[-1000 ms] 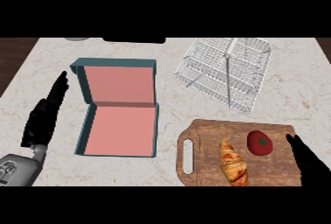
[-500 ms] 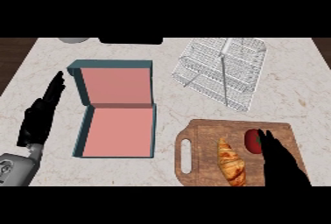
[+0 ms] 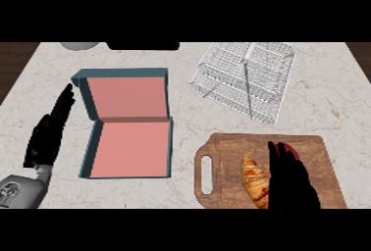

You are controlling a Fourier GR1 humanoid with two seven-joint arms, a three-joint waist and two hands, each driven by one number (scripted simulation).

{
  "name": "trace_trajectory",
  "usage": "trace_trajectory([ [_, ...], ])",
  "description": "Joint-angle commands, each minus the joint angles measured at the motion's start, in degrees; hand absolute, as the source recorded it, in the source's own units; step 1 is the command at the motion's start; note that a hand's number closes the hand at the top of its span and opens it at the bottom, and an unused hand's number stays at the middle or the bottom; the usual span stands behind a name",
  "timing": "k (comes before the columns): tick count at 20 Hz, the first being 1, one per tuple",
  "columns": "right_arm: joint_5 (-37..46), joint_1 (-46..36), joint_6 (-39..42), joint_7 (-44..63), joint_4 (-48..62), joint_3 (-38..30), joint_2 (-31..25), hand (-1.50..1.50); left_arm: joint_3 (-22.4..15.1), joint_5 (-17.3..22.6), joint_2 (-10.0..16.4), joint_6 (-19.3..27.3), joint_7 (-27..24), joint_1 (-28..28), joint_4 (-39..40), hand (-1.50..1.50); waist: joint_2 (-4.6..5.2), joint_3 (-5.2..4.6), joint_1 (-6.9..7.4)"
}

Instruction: Pick the croissant from the cutting board and place it in the tiered basket

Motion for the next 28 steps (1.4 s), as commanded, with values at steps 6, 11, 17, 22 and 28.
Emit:
trace_trajectory([
  [6,8.9,-1.1,11.3,11.1,3.3,0.9,9.5,-1.50,-0.7,-2.0,-1.4,0.4,2.0,0.8,-2.2,0.00,-0.12,0.11,-0.30],
  [11,12.4,1.5,9.2,7.2,8.5,-1.5,13.0,-1.50,2.5,-1.1,-0.2,-1.8,-0.2,0.1,0.6,0.00,0.06,0.11,-0.51],
  [17,15.2,2.0,11.3,7.2,9.2,-1.7,17.0,-1.50,2.9,-1.6,-0.7,-2.3,3.9,-1.7,-1.3,0.00,0.00,0.16,-0.37],
  [22,15.1,1.8,11.1,1.7,11.1,-8.1,17.1,-1.50,4.0,-2.5,-1.7,-1.8,3.4,0.2,-2.9,0.00,-0.01,0.18,-0.13],
  [28,13.5,2.7,8.6,-0.8,14.5,-8.8,17.2,-1.50,5.0,-4.4,-2.4,-2.9,2.2,1.2,-2.4,0.00,-0.02,0.18,-0.25],
])
